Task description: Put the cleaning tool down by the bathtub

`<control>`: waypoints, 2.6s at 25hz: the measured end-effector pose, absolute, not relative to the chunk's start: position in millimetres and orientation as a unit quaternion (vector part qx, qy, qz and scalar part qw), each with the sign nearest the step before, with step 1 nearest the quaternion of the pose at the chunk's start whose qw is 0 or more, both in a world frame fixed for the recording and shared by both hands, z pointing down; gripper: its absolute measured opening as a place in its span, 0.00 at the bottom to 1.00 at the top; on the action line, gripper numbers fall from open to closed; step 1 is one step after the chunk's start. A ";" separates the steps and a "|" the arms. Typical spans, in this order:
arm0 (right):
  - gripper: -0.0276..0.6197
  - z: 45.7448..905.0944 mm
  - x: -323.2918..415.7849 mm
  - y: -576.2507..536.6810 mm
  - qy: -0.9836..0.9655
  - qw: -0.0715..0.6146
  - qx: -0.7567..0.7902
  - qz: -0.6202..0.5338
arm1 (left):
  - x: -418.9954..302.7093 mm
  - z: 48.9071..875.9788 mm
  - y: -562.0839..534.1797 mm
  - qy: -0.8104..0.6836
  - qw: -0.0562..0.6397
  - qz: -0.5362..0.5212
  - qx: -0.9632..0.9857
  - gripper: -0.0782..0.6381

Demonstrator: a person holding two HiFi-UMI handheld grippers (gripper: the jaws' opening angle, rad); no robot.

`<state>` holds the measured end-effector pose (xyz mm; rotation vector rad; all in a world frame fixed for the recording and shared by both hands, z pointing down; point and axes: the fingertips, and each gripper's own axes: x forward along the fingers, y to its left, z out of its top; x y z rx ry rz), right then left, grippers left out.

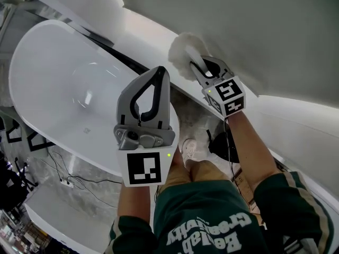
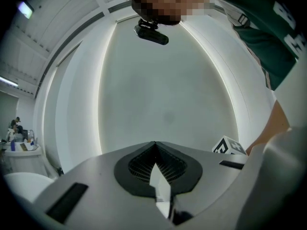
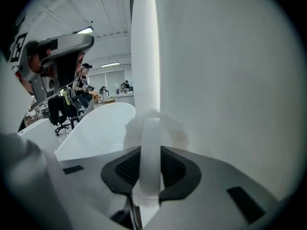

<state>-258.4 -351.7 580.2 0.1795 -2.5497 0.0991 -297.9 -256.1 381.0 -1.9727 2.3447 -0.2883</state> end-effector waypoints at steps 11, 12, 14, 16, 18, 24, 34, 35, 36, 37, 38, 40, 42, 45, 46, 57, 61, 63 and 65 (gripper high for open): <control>0.19 654.1 -281.4 -355.1 -0.934 0.351 0.037 0.046 | -323.4 405.3 -257.2 0.773 0.015 -0.107 -0.626 0.12; 0.19 659.4 -281.6 -356.1 -0.932 0.357 0.036 0.046 | -324.4 406.7 -257.4 0.774 0.013 -0.106 -0.625 0.12; 0.19 670.7 -282.7 -358.4 -0.928 0.368 0.031 0.047 | -326.9 411.4 -258.5 0.776 0.008 -0.102 -0.623 0.12; 0.19 682.9 -284.9 -359.4 -0.923 0.380 0.025 0.047 | -330.1 416.5 -259.2 0.778 0.004 -0.100 -0.620 0.12; 0.19 695.7 -288.2 -358.3 -0.918 0.393 0.018 0.046 | -333.8 420.7 -258.5 0.780 0.002 -0.096 -0.618 0.12; 0.19 744.4 -301.4 -352.3 -0.899 0.435 -0.001 0.049 | -344.7 430.1 -253.7 0.783 -0.007 -0.081 -0.617 0.12; 0.19 814.3 -302.0 -360.3 -0.864 0.500 -0.012 0.055 | -349.3 452.2 -247.7 0.784 -0.032 -0.087 -0.614 0.12; 0.19 819.1 -301.2 -361.6 -0.861 0.505 -0.011 0.054 | -350.0 454.4 -246.9 0.784 -0.034 -0.086 -0.614 0.12; 0.19 823.0 -300.3 -363.0 -0.858 0.510 -0.009 0.055 | -350.5 456.5 -246.5 0.784 -0.036 -0.086 -0.614 0.12; 0.19 826.6 -299.7 -364.1 -0.856 0.513 -0.007 0.057 | -350.9 458.0 -246.3 0.784 -0.038 -0.086 -0.614 0.12; 0.19 829.7 -299.3 -364.9 -0.855 0.515 -0.005 0.060 | -351.2 459.1 -246.2 0.784 -0.039 -0.087 -0.614 0.12; 0.19 835.2 -298.9 -365.5 -0.852 0.520 -0.003 0.061 | -352.4 460.2 -245.6 0.785 -0.039 -0.087 -0.612 0.12; 0.19 840.7 -297.2 -365.3 -0.847 0.528 -0.004 0.058 | -354.6 461.1 -244.3 0.790 -0.038 -0.087 -0.606 0.12; 0.19 847.3 -294.3 -366.9 -0.838 0.544 -0.003 0.049 | -357.4 462.5 -242.8 0.793 -0.038 -0.086 -0.602 0.12; 0.19 848.8 -293.5 -367.4 -0.835 0.548 -0.002 0.046 | -358.1 462.6 -241.9 0.794 -0.038 -0.086 -0.600 0.12; 0.19 874.7 -280.9 -369.7 -0.807 0.587 0.007 0.058 | -358.0 474.2 -232.9 0.797 -0.049 -0.087 -0.595 0.12; 0.19 879.5 -280.4 -369.0 -0.807 0.588 0.011 0.056 | -356.3 478.6 -225.6 0.796 -0.057 -0.094 -0.595 0.12; 0.19 881.3 -280.5 -369.6 -0.810 0.583 0.013 0.057 | -354.4 481.3 -225.1 0.798 -0.062 -0.089 -0.593 0.12; 0.19 883.1 -280.8 -371.4 -0.813 0.579 0.016 0.059 | -352.8 484.9 -225.1 0.799 -0.066 -0.084 -0.592 0.12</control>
